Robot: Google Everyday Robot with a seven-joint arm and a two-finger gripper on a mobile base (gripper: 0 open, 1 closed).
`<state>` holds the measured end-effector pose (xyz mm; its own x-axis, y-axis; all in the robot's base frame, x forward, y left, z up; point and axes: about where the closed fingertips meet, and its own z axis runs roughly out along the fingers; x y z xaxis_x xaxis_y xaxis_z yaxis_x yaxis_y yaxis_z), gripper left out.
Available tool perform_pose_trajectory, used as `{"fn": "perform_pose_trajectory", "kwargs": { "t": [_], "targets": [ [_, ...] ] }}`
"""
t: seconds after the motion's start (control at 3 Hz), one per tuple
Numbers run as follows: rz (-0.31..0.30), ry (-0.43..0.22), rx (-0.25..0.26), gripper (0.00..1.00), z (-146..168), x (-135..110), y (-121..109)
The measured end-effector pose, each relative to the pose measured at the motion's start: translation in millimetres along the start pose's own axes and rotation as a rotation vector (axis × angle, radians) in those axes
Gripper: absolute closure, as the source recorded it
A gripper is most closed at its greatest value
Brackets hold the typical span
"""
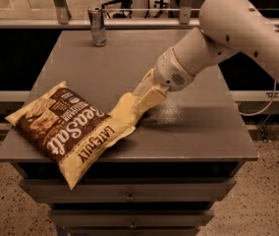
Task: Move sponge near brown chip bag
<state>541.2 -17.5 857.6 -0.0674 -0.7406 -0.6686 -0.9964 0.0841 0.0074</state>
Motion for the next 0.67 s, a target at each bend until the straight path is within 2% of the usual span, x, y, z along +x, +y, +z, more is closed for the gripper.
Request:
{"fn": "perform_pose_trajectory", "kwargs": {
  "t": [0.67],
  "targets": [
    [-0.036, -0.031, -0.049, 0.12, 4.9, -20.5, 15.3]
  ]
}}
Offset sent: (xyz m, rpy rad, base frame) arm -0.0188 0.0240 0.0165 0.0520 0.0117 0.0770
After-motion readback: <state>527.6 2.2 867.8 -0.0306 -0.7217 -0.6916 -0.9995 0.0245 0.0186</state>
